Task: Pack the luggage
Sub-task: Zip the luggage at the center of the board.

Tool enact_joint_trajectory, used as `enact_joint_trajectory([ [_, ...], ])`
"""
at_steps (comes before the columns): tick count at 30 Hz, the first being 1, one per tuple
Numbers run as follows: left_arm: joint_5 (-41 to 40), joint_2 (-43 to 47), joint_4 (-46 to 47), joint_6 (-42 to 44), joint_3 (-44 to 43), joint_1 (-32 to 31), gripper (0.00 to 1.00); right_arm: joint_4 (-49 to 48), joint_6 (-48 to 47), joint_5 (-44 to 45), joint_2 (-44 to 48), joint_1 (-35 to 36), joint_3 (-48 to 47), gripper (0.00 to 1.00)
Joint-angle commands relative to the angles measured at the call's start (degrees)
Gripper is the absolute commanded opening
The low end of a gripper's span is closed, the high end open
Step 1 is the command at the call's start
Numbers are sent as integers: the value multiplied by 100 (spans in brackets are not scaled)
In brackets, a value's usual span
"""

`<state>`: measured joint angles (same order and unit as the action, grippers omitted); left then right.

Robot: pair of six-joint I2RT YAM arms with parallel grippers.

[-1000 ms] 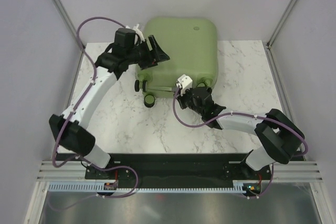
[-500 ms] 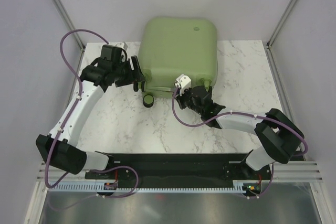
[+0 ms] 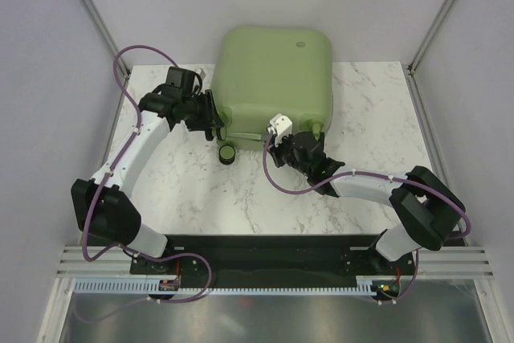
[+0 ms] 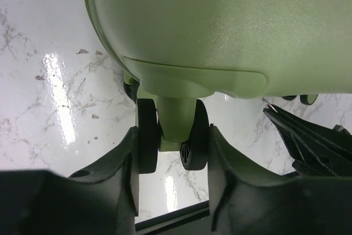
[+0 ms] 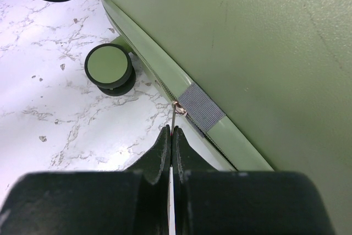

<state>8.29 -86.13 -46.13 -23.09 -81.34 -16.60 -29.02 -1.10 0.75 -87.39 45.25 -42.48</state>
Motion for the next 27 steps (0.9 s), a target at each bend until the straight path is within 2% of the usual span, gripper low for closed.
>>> enact_joint_trajectory([
  [1,488,-124,412,182,118,-1,34,-298,172,-840,12,282,-278,0],
  [5,1058,-202,543,139,232,-1,16,-315,-4,-892,-6,282,-287,0],
  [6,1208,-211,631,103,250,-1,8,-324,-13,-901,-6,282,-296,0],
  [8,1620,-238,754,-28,303,-1,3,-350,-48,-919,3,282,-296,0],
  [16,2650,-563,1439,-713,224,-19,2,-351,-118,-1016,-6,326,-340,0],
  [27,3064,-888,1843,-1241,-136,-282,2,-298,-188,-1086,21,361,-340,0],
])
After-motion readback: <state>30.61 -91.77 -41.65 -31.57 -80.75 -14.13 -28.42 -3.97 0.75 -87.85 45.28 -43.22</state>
